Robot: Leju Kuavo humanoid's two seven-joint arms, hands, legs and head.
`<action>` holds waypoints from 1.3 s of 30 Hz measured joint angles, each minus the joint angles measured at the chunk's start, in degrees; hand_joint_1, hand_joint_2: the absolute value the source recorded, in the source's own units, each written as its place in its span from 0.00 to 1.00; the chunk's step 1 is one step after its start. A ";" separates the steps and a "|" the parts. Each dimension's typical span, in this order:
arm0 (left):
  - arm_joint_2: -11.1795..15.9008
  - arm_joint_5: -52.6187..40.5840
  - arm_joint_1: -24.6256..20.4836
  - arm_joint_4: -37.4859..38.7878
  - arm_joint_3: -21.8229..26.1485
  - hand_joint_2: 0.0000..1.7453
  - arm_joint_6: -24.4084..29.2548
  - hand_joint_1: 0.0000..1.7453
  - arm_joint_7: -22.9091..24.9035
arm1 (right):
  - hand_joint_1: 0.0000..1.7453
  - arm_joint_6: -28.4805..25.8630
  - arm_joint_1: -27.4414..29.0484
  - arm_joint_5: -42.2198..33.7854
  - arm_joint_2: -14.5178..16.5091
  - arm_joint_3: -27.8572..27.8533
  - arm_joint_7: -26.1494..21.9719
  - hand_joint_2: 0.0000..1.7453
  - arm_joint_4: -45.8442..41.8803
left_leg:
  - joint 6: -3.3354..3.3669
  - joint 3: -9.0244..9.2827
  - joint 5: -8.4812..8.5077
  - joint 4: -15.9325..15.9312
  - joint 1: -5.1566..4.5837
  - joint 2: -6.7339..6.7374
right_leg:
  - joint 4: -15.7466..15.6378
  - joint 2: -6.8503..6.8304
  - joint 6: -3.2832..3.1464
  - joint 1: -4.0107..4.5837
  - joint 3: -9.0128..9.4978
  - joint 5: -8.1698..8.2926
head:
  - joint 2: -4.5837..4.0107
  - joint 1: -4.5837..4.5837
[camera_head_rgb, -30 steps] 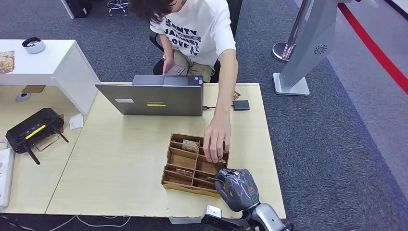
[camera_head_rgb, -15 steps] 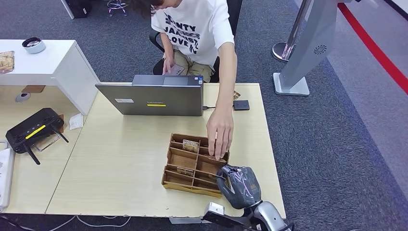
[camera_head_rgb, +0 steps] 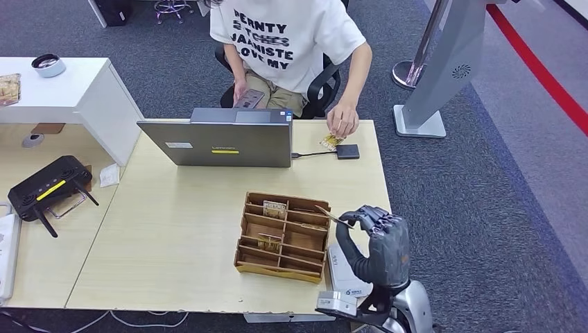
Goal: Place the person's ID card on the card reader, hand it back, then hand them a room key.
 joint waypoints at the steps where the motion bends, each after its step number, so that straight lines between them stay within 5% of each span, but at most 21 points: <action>1: -0.02 -0.03 0.00 -0.01 0.00 0.00 0.00 0.00 -0.01 | 1.00 0.01 0.40 -0.50 0.72 -1.12 -1.17 1.00 -1.07 | 0.00 0.00 0.00 0.00 0.00 0.00 | 0.00 0.00 0.00 0.00 0.00 0.00 | 0.00 0.00; 10: -0.13 -0.33 -0.01 0.01 0.00 0.00 -0.04 0.00 -0.02 | 1.00 0.02 2.07 -3.16 5.91 -8.31 -5.89 1.00 -7.29 | 0.00 0.00 0.00 0.00 0.00 0.01 | 0.00 0.01 0.00 -0.01 0.01 0.00 | 0.00 0.00; 23: -0.13 -0.79 -0.02 0.00 0.00 0.00 -0.40 0.00 -0.02 | 1.00 0.04 0.87 -2.60 7.19 -9.38 -5.87 1.00 -8.27 | 0.00 -0.01 0.00 0.00 0.01 0.01 | 0.00 0.01 0.00 -0.01 0.01 0.00 | 0.00 0.00; 39: -0.11 -3.51 -0.75 0.01 -0.17 0.00 -2.04 0.00 -0.08 | 1.00 0.04 -13.70 3.42 6.43 -4.93 -0.37 1.00 0.54 | 0.02 0.03 0.03 0.00 0.01 0.06 | 0.02 0.04 -0.02 -0.01 0.03 0.04 | 0.00 0.00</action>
